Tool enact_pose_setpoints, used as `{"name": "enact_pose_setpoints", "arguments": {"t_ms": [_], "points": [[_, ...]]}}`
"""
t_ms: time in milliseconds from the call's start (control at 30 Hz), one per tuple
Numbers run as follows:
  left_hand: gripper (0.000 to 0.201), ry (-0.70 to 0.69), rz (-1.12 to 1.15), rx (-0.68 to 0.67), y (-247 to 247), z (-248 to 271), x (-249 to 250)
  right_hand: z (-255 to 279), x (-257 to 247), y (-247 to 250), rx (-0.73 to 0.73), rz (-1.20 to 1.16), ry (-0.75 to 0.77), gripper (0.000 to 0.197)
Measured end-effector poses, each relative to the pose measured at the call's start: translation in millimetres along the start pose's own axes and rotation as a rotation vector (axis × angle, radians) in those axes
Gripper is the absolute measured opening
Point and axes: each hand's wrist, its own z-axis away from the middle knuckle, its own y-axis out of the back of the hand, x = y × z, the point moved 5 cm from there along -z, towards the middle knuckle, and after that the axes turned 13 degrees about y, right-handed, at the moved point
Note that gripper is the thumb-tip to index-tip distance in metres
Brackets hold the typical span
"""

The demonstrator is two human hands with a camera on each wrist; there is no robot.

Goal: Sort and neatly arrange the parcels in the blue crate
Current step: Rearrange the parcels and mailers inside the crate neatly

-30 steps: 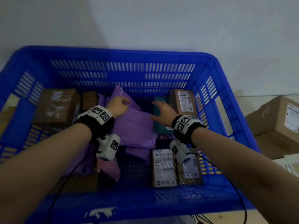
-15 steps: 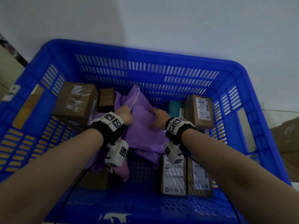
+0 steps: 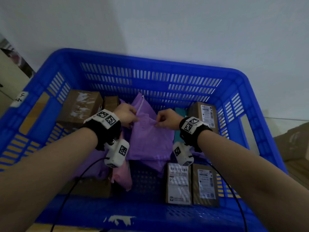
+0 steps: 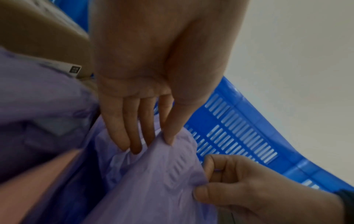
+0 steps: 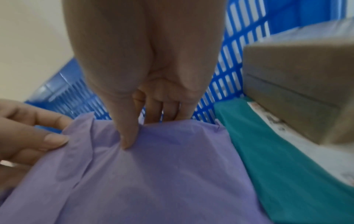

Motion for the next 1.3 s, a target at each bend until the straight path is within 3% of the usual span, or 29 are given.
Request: {"name": "enact_pose_setpoints", "arguments": {"t_ms": [200,367,500,567,633,733,767,833,900,1000,1167,1233,1300], "points": [[0.005,-0.156,0.052,0.064,29,12,25,7,-26,31,0.087,-0.022,0.076,0.029],[0.025,-0.276,0.202,0.023,39,25,44,16,-44,52,0.187,0.009,0.077,0.028],[0.010,-0.390,0.238,0.067,46,38,61,25,-55,62,0.199,0.161,0.062,0.019],[0.016,-0.418,0.247,0.101,49,41,65,32,-63,67,0.288,0.226,0.082,0.013],[0.024,-0.365,0.267,0.142,53,38,61,38,-69,71,0.376,0.272,0.103,0.013],[0.027,-0.139,0.293,0.271,63,33,47,46,-73,75,0.438,0.411,0.141,0.016],[0.024,-0.044,0.362,0.253,63,32,40,49,-75,75,0.457,0.469,0.173,0.016],[0.034,0.145,0.514,0.016,51,37,31,57,-84,71,0.502,0.568,0.279,0.016],[0.043,0.246,0.557,-0.216,38,42,26,65,-97,61,0.551,0.634,0.454,0.016],[0.037,0.264,0.641,-0.300,29,36,17,70,-103,48,0.557,0.689,0.629,0.024],[0.008,0.265,0.669,-0.337,18,32,9,74,-96,32,0.481,0.735,0.654,0.020],[0.011,0.260,0.664,-0.348,16,31,8,76,-92,28,0.434,0.744,0.644,0.014],[0.022,0.234,0.666,-0.329,16,30,7,79,-87,27,0.371,0.726,0.591,0.029]]}}
